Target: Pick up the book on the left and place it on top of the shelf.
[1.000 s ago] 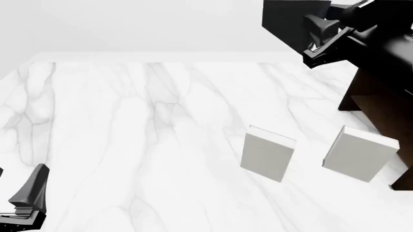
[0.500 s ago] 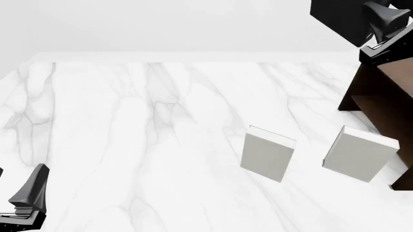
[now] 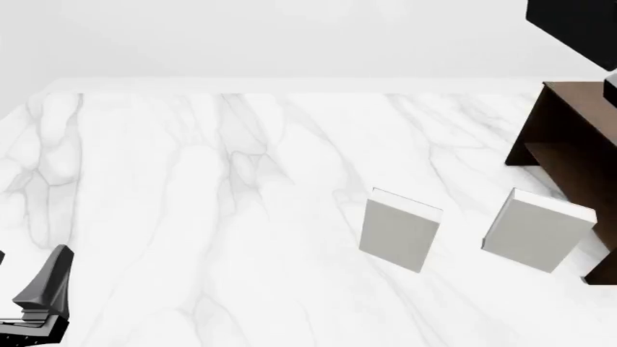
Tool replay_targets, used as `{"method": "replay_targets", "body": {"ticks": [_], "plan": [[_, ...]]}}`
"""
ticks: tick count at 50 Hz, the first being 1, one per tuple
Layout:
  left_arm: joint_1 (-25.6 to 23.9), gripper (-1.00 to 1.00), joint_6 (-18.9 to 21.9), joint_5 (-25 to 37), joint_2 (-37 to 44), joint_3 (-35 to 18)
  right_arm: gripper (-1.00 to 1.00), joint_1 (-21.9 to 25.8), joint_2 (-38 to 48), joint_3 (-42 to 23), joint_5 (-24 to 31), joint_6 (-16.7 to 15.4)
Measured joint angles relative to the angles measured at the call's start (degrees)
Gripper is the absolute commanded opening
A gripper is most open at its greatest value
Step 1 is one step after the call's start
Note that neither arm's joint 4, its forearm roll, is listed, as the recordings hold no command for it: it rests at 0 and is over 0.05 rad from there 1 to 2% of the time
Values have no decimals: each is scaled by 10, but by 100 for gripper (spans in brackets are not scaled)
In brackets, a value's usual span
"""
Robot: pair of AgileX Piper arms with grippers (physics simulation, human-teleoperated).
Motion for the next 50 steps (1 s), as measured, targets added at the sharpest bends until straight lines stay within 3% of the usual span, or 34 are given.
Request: {"method": "replay_targets", "body": {"ticks": [22, 50], "plan": [[0, 100, 0, 0, 0, 0, -100, -53, -21, -3, 36, -44], [0, 100, 0, 0, 0, 0, -100, -120, -37, 15, 36, -105]]}}
